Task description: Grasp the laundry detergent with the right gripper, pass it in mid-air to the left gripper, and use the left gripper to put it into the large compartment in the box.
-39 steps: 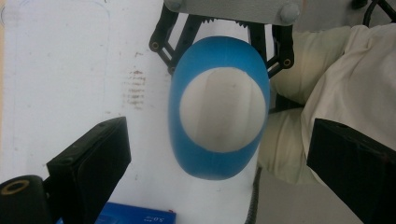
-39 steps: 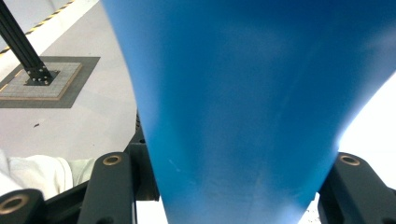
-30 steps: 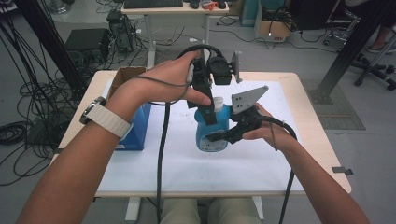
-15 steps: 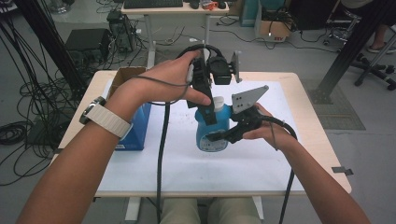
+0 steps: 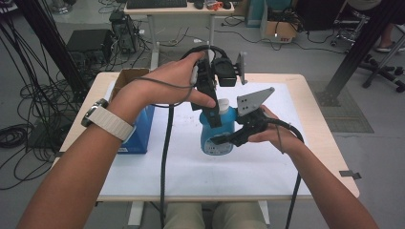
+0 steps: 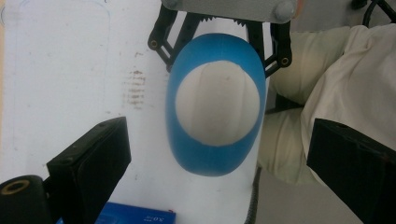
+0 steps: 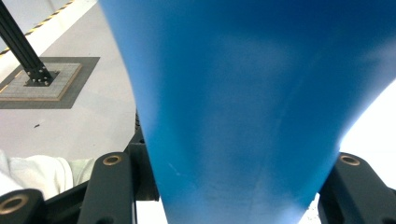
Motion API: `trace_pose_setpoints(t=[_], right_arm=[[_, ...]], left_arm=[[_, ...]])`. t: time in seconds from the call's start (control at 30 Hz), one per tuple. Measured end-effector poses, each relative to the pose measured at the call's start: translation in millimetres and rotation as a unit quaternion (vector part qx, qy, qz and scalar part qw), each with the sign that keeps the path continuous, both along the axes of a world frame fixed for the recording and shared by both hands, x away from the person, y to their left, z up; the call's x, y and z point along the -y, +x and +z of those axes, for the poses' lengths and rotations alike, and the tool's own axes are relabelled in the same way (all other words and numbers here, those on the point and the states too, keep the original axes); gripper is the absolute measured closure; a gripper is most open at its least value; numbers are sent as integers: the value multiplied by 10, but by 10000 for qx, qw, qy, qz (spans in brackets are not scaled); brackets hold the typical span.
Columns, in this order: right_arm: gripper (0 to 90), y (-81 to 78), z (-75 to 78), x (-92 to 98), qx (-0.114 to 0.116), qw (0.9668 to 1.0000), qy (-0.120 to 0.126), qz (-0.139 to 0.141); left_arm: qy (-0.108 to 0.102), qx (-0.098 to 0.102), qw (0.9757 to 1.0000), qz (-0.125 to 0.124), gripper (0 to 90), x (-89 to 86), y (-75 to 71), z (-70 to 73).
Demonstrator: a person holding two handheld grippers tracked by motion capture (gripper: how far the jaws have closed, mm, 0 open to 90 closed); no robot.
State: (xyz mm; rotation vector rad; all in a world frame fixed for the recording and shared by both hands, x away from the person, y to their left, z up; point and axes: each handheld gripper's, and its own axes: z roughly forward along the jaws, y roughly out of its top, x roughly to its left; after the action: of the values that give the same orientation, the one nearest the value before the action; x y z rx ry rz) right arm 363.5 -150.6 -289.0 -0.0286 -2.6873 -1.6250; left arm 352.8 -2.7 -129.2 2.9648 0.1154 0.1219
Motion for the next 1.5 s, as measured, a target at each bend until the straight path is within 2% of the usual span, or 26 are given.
trace_pose_setpoints(t=[1.0,1.07,1.37,1.47,1.5], right_arm=[[431,2,-3,2,-18,10000,-13,-18],[431,14,-11,-2,51,10000,10,21],[431,16,-13,-5,51,10000,17,25],[431,16,-18,-4,41,10000,2,21],[431,5,-13,-1,-30,10000,-23,-18]], left_arm=[[1,7,10000,-7,65,-5,-3,0],[3,7,10000,-11,65,-5,-3,1],[3,3,10000,-9,65,-5,-5,1],[2,3,10000,-9,65,-5,-3,-1],[14,-5,10000,-7,65,-5,-2,0]])
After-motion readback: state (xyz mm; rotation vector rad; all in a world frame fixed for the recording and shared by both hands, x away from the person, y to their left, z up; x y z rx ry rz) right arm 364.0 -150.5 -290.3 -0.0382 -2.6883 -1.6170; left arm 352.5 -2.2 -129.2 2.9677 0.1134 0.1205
